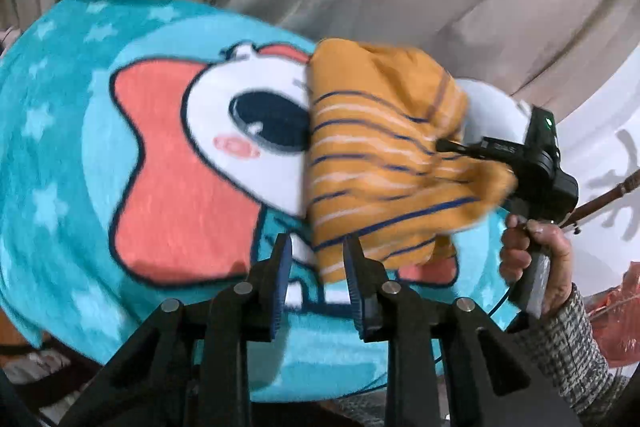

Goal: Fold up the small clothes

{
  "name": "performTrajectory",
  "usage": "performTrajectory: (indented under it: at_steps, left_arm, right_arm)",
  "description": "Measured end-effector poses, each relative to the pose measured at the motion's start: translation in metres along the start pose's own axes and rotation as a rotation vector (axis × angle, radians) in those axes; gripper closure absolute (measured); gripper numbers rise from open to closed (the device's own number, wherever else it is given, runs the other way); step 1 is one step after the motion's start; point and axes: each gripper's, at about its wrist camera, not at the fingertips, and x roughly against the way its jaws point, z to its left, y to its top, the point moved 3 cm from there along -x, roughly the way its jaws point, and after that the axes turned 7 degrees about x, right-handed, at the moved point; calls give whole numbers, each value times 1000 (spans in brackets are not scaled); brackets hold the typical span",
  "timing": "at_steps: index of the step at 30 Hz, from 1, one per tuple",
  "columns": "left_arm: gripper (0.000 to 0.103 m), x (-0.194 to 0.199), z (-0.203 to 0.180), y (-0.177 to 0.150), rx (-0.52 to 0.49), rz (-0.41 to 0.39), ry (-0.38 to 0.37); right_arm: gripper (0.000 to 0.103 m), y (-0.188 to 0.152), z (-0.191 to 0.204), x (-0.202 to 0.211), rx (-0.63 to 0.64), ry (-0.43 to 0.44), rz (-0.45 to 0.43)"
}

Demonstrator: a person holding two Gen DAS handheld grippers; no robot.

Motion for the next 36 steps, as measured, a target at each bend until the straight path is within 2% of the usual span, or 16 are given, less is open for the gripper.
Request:
performTrajectory:
  at_steps: [4,7,9,12,14,16,18,21,22,23,25,27,29,30,32,36]
  left_arm:
    - [78,-17,-10,-21,4,42,49]
    - [78,-22,-14,-30,9,59,69]
    - [78,-23,-14,-33,16,62,76]
    - [78,-24,-19,-39,19,58,88]
    - [78,-32,-22,-42,19,70,96]
    - [78,-38,-28,-44,11,90,92]
    - [78,-40,-34,-47,-7,92,95]
    - [76,-40,-38,-47,-28,82,101]
    - [75,-39,-37,-47,-31,80,109]
    - [75,-40,-36,-46,-31,79,113]
    - [75,-38,-33,-41,-33,70,121]
    - [75,-38,-31,-33,-41,53,138]
    - [75,-39,-30,-21,-43,40,139]
    - [74,-41,-31,-15,-45,37,137]
    - [62,-51,-35,2,-70,42,131]
    - [61,-81,-41,33,-101,60,118]
  right_arm:
    - [83,-5,-63,3,-72,7,13]
    - [55,-12,-82,8,-134,3,5]
    - [55,-13,-87,30,-137,-53,-51]
    - [55,-16,-77,68,-84,-109,-122]
    - [55,-22,-54,82,16,-76,-161]
    - [55,-36,-30,81,90,5,-146]
    - [57,-50,-14,63,126,131,-79]
    - [57,-62,-38,31,72,120,13]
    - [63,-65,-51,21,56,92,48]
    - [84,-71,-64,8,43,45,93]
    - [89,-76,-75,10,13,45,80]
    - [75,-71,-67,28,29,49,56]
    - [46,-60,-61,43,62,51,-5]
    - [43,-55,-60,50,71,44,-33]
    - [39,-42,-60,55,76,7,-65]
    - [38,-22,-77,35,61,-70,-42]
